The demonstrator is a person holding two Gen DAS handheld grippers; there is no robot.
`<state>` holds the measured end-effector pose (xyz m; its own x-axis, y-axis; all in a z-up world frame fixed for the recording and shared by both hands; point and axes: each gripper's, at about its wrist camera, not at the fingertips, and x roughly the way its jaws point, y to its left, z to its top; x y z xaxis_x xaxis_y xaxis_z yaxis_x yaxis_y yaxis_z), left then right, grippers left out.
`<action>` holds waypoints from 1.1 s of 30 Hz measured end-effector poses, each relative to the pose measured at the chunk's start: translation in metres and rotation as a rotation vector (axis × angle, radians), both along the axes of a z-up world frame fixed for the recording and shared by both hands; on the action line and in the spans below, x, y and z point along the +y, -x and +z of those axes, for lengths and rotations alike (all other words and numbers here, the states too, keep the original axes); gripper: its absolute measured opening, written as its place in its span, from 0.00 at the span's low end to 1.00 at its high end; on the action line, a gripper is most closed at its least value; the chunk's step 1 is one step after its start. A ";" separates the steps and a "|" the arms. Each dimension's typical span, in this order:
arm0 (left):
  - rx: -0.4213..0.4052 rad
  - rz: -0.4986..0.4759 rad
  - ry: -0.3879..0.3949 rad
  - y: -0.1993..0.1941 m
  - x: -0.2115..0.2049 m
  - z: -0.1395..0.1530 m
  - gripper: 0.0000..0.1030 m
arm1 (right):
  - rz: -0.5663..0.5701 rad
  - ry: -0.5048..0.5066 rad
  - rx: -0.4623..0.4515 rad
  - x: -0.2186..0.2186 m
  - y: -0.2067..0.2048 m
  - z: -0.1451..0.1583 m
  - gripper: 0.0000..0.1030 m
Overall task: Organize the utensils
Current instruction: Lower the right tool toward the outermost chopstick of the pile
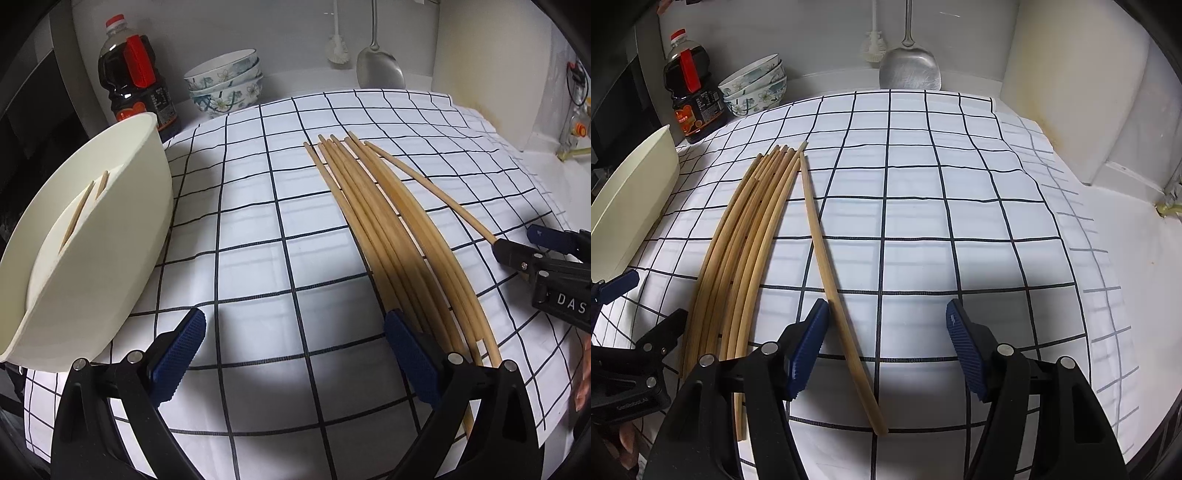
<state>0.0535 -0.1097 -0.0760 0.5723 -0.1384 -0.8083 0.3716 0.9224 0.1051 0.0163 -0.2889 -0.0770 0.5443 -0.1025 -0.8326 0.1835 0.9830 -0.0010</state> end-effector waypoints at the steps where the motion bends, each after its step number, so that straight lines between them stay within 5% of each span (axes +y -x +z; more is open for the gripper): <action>1: 0.000 0.000 -0.001 -0.001 -0.001 0.000 0.93 | 0.000 -0.001 0.000 0.000 0.000 0.000 0.61; 7: 0.017 0.008 0.000 -0.007 0.001 0.001 0.94 | 0.000 -0.002 -0.002 0.001 0.000 0.000 0.61; 13: 0.080 0.000 0.106 -0.010 0.005 0.004 0.94 | -0.001 -0.005 -0.003 0.001 -0.001 0.000 0.61; 28: 0.155 0.013 0.102 -0.024 -0.007 0.001 0.95 | 0.004 -0.021 -0.004 0.002 -0.001 0.000 0.61; 33: 0.105 0.032 0.046 -0.020 -0.003 0.002 0.95 | 0.007 -0.011 -0.005 0.002 -0.001 0.000 0.61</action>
